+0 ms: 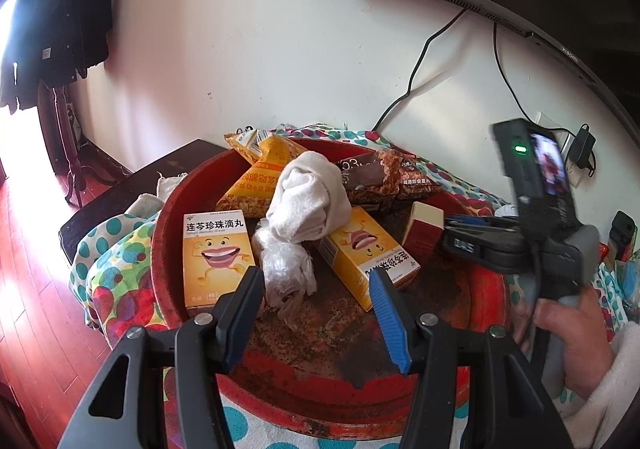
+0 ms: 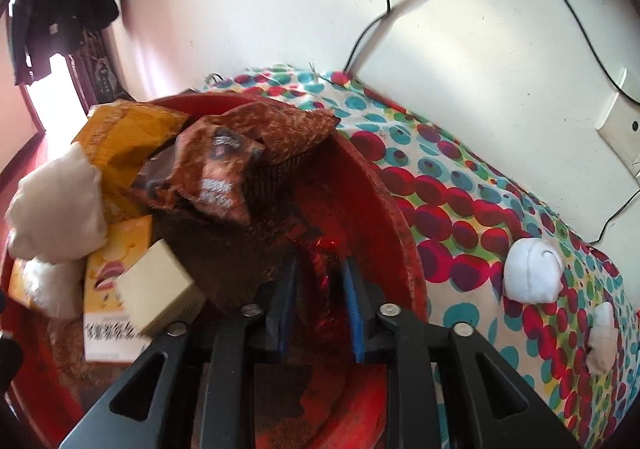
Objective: Organize objects
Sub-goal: 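Carry the red candy bar into the red tray and open the right gripper, then grasp the white sock on the cloth with the right gripper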
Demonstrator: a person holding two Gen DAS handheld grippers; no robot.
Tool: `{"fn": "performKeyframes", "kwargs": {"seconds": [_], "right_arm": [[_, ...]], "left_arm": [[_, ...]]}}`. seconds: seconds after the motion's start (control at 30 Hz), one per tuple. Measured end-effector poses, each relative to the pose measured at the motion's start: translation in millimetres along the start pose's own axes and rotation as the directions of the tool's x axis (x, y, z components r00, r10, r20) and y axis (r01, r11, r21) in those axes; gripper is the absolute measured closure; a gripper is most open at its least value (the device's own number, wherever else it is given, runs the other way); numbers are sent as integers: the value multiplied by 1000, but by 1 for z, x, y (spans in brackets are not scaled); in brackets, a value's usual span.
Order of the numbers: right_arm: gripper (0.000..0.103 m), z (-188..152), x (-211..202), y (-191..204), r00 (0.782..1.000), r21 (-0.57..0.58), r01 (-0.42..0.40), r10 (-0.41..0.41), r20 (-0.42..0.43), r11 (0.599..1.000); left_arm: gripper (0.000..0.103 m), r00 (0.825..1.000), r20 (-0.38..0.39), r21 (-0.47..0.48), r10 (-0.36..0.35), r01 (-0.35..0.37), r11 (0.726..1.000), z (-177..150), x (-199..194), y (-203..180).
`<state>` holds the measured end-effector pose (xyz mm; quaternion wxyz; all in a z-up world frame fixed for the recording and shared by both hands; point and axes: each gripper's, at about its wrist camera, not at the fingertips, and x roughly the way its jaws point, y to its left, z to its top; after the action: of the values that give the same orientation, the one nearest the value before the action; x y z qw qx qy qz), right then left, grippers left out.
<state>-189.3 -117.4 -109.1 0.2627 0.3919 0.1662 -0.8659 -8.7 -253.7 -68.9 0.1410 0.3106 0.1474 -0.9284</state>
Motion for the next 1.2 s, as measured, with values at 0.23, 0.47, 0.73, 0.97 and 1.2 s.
{"fn": "performKeyframes", "kwargs": {"seconds": [0.23,0.47,0.73,0.97,1.2], "right_arm": [[68,-32,-57,-45,996,109,-34,26,81,993],[64,-78,-76,-146,983,261,166,-181,37,951],[38,-100,-75,-228,958,351,263,-285,11,898],[33,-93,-50,-252,953,356,290,-303,-21,888],[59,-90,-26,-267,956,338,292,-279,-86,895]], "left_arm": [[47,1000,1,15,3,-3,1000,-1,-1,-3],[47,1000,1,40,7,-7,999,-2,-3,-9],[47,1000,1,85,13,-13,996,-5,-4,-15],[47,1000,6,124,-1,0,992,-9,-10,-26],[47,999,47,220,-12,1,975,-16,-16,-47]]}}
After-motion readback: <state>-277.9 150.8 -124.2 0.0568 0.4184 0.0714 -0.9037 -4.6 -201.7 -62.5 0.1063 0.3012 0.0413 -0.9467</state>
